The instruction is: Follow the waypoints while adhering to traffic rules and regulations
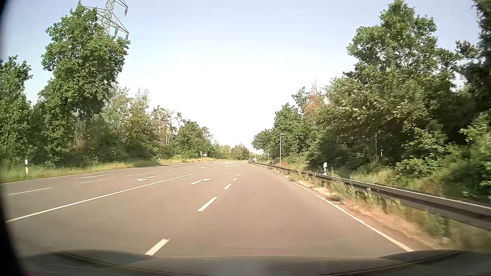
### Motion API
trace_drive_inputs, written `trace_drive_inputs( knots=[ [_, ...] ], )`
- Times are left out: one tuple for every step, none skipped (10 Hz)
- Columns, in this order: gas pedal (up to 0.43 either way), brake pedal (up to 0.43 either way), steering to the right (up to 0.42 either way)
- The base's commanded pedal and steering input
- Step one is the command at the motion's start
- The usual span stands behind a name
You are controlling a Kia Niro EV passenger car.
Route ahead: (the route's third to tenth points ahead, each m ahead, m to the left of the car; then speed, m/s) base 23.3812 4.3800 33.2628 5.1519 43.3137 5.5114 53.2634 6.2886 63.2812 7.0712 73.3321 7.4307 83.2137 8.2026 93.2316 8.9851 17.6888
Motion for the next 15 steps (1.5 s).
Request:
trace_drive_inputs(
  knots=[
    [0.177, 0.03, -0.01],
    [0.177, 0.03, -0.01],
    [0.177, 0.03, -0.01],
    [0.177, 0.03, -0.01],
    [0.177, 0.03, -0.009],
    [0.177, 0.03, -0.008],
    [0.177, 0.03, -0.008],
    [0.177, 0.03, -0.007],
    [0.177, 0.03, -0.006],
    [0.177, 0.03, -0.007],
    [0.177, 0.03, -0.007],
    [0.177, 0.03, -0.007],
    [0.177, 0.03, -0.007],
    [0.177, 0.024, -0.008],
    [0.177, 0.03, -0.008]
  ],
)
